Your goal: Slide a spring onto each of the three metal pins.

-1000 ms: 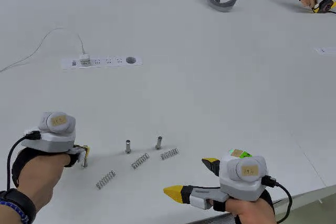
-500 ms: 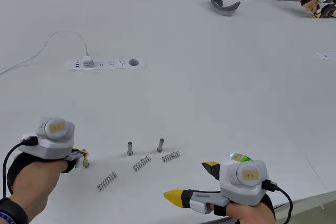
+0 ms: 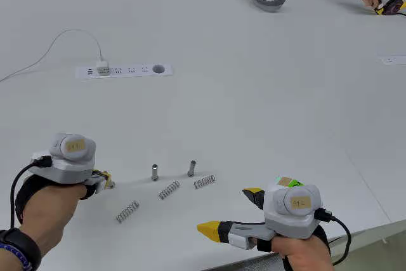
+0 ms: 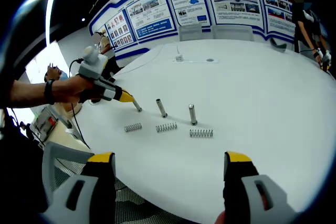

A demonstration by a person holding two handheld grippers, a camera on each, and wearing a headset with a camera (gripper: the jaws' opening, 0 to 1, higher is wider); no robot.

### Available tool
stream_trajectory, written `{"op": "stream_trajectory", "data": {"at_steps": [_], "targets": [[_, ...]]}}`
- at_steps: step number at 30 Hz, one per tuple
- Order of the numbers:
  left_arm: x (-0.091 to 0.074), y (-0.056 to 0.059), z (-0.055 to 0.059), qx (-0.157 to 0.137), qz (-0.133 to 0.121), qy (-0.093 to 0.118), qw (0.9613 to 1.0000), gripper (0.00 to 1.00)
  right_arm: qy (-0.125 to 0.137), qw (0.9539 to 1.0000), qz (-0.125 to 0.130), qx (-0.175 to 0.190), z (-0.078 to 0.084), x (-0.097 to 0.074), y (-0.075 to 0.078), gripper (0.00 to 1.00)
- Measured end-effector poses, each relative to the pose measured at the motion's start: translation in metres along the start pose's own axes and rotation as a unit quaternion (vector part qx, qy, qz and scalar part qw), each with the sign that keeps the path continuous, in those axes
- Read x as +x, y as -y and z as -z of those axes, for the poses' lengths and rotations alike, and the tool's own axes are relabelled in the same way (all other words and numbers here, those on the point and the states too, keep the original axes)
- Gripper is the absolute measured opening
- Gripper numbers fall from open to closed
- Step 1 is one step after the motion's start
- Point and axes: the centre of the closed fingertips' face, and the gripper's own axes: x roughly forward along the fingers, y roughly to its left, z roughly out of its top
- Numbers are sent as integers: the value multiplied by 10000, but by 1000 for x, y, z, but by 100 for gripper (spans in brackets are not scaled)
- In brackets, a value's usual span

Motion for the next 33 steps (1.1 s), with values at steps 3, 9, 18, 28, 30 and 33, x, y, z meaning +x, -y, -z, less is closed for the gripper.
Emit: {"op": "stream_trajectory", "data": {"at_steps": [3, 9, 18, 28, 30, 33], "targets": [[2, 5, -3, 29, 46, 8, 10000, 7, 0, 10000, 6, 1, 0, 0, 0, 86], [4, 10, -5, 108, 60, -12, 9999, 7, 4, 10000, 17, -6, 0, -1, 1, 86], [3, 10, -2, 272, 61, -83, 9996, 7, -4, 10000, -3, 6, 1, 0, 0, 86], [4, 11, -2, 270, 124, -112, 9995, 8, -19, 10000, -37, 26, 2, 2, -1, 86], [4, 11, -1, 294, 119, -113, 9994, 8, -21, 10000, -37, 34, 2, 2, -2, 86], [4, 12, -1, 302, 122, -117, 9994, 8, -26, 10000, -45, 44, 4, 2, -2, 86]]}}
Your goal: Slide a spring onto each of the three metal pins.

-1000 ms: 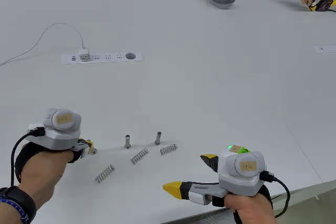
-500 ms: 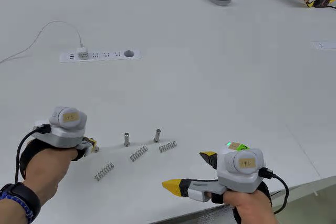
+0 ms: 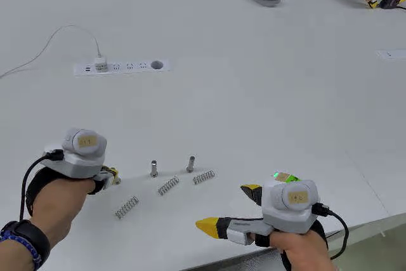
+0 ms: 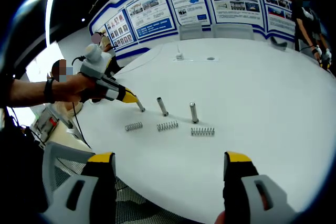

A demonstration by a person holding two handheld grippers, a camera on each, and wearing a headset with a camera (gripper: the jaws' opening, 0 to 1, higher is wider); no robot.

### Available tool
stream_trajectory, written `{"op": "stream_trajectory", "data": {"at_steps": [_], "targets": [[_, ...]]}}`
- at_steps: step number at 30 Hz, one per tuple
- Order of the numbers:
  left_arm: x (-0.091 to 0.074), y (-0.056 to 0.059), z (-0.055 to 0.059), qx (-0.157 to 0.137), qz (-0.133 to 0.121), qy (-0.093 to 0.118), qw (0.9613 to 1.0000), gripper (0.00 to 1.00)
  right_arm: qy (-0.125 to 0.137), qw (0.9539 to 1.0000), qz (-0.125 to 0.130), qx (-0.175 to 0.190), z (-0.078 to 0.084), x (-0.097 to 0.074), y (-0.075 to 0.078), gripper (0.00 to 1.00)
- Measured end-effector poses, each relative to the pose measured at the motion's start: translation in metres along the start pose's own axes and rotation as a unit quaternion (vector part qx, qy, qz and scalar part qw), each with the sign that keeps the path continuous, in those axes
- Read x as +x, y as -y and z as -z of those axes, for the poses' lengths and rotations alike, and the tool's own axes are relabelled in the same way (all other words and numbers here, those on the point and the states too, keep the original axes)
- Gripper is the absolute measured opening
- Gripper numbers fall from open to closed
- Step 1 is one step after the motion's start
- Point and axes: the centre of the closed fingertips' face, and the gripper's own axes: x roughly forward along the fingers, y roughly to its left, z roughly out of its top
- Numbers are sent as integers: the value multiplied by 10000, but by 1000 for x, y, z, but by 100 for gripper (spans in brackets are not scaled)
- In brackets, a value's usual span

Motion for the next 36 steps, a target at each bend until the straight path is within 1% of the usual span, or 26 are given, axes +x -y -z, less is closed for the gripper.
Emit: {"op": "stream_trajectory", "data": {"at_steps": [8, 12, 16, 18, 22, 26, 31, 34, 36], "targets": [[0, 1, 3, 5, 20, -18, 10000, 9, 7, 10000, -5, -5, -1, 0, 0, 86], [1, 2, 7, -60, 55, -53, 10000, 13, 8, 10000, -9, -1, 0, 0, 0, 86], [-1, 2, 13, -86, 63, -98, 9999, 18, -7, 10000, -25, 16, 2, 1, 0, 86], [-2, 2, 16, -154, 81, -116, 9998, 20, -8, 10000, -37, 10, 2, 2, -1, 86], [-5, 0, 22, -190, 79, -151, 9997, 24, -11, 10000, -66, 1, 1, 3, -3, 86], [-8, 0, 28, -265, 96, -169, 9995, 27, -26, 10000, -94, -18, 1, 5, -4, 86], [-13, 2, 35, -318, 116, -187, 9993, 30, -65, 9999, -124, -65, 3, 7, -7, 86], [-15, 1, 39, -360, 141, -172, 9991, 32, -78, 9998, -139, -72, 4, 8, -7, 86], [-14, 1, 40, -351, 242, -74, 9991, 34, -79, 9998, -147, -77, 3, 8, -8, 86]]}}
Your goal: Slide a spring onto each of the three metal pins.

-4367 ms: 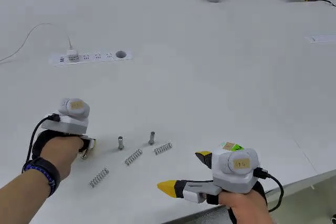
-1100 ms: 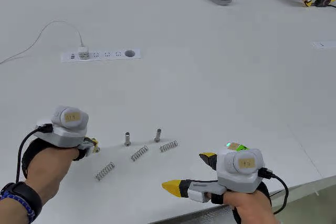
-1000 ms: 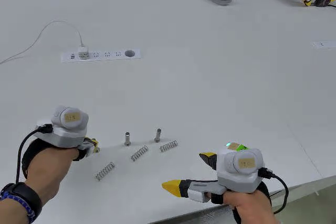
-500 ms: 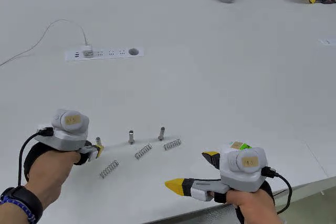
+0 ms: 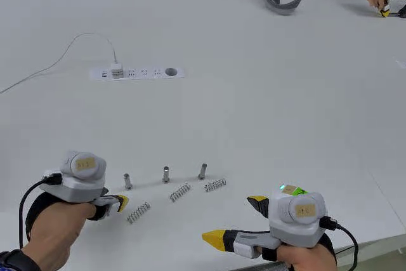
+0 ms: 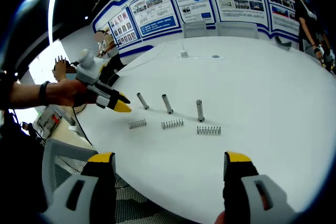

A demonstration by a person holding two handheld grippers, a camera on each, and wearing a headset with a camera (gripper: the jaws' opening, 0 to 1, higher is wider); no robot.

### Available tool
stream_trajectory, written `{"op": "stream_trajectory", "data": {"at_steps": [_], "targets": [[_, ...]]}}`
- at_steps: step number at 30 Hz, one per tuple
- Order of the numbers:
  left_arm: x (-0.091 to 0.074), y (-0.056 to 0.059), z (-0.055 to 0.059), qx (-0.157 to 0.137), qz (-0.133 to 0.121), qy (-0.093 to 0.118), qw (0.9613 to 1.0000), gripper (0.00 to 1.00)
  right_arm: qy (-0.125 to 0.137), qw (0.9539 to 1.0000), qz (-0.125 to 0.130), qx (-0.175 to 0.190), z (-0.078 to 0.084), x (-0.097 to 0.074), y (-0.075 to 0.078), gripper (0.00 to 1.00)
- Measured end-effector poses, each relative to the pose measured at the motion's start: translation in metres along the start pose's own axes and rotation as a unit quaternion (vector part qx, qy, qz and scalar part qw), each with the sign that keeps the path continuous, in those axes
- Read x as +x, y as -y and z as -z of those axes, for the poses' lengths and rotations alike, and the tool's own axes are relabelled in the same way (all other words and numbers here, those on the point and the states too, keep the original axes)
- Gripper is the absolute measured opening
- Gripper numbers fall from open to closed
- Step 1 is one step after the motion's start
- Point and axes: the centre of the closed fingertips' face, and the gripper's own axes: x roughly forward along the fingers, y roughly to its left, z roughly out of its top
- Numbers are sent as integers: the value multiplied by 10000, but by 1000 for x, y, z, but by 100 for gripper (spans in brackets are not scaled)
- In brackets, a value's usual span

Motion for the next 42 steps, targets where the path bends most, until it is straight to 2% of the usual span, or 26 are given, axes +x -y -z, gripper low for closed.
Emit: {"op": "stream_trajectory", "data": {"at_steps": [4, 6, 8, 9, 10, 19, 26, 42], "targets": [[-1, -1, 9, 122, 29, 21, 9999, 39, 3, 10000, -22, -8, -1, 1, -1, 86], [-2, -1, 11, 81, 62, 48, 9999, 41, 1, 10000, -27, -11, -1, 1, -1, 86], [-5, 0, 13, -34, 111, 163, 9998, 43, -9, 10000, -34, -22, 0, 2, 0, 86], [-6, 0, 12, -183, 129, 325, 9992, 44, -16, 10000, -40, -30, 0, 2, -1, 86], [-8, -1, 12, -228, 114, 381, 9989, 44, -20, 10000, -40, -31, 0, 2, -1, 86], [-19, 1, 28, -174, 116, 539, 9983, 51, -40, 9999, -83, -48, 3, 6, -2, 86], [-28, 0, 31, -34, 95, 679, 9976, 59, -58, 9999, -96, -80, 4, 6, -1, 86], [-52, -1, 43, -92, 96, 985, 9950, 72, -67, 9998, -99, -188, 2, 6, 2, 86]]}}
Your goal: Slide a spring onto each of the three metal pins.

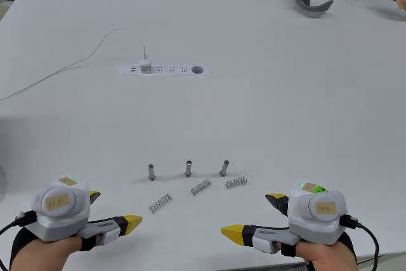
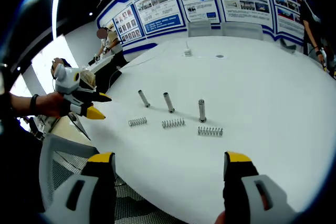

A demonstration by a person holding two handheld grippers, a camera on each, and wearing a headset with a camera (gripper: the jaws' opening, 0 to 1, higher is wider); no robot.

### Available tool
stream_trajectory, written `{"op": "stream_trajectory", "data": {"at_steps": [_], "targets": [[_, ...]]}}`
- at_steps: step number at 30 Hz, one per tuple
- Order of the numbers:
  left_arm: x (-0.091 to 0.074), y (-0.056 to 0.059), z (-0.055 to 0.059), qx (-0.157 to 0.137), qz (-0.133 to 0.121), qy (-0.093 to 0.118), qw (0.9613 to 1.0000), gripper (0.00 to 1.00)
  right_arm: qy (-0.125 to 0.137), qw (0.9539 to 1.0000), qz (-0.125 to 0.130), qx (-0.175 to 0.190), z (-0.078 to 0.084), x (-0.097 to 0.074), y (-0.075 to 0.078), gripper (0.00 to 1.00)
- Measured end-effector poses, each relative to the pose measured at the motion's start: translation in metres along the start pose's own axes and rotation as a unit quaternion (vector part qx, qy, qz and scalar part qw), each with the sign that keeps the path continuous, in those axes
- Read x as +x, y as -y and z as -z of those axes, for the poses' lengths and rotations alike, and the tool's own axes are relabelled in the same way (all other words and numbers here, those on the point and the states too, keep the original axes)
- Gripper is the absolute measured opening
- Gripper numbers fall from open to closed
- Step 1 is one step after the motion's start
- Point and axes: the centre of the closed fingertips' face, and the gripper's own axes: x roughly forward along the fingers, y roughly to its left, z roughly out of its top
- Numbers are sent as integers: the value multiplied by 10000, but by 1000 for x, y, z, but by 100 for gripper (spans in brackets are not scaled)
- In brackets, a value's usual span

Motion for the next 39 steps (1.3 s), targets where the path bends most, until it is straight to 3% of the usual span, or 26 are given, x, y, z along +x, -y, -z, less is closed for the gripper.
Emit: {"op": "stream_trajectory", "data": {"at_steps": [6, 9, 19, 26, 33, 39], "targets": [[-7, -5, 2, -44, -38, 24, 10000, 76, -13, 10000, -55, -48, -1, -2, -1, 87], [-11, -7, 0, -104, -48, 161, 9998, 78, 29, 9999, -80, -88, -5, -3, -2, 87], [-17, 2, 6, -99, 36, 137, 9999, 80, -101, 9998, -62, -177, -2, -5, 0, 87], [-11, 10, 8, 66, 165, 21, 9998, 80, -163, 9996, -42, -224, 2, -8, 3, 87], [0, 17, 4, 425, 342, -128, 9984, 79, -221, 9993, -5, -297, 5, -11, 6, 87], [14, 21, 1, 604, 455, -197, 9969, 74, -219, 9994, 14, -282, 7, -13, 9, 87]]}}
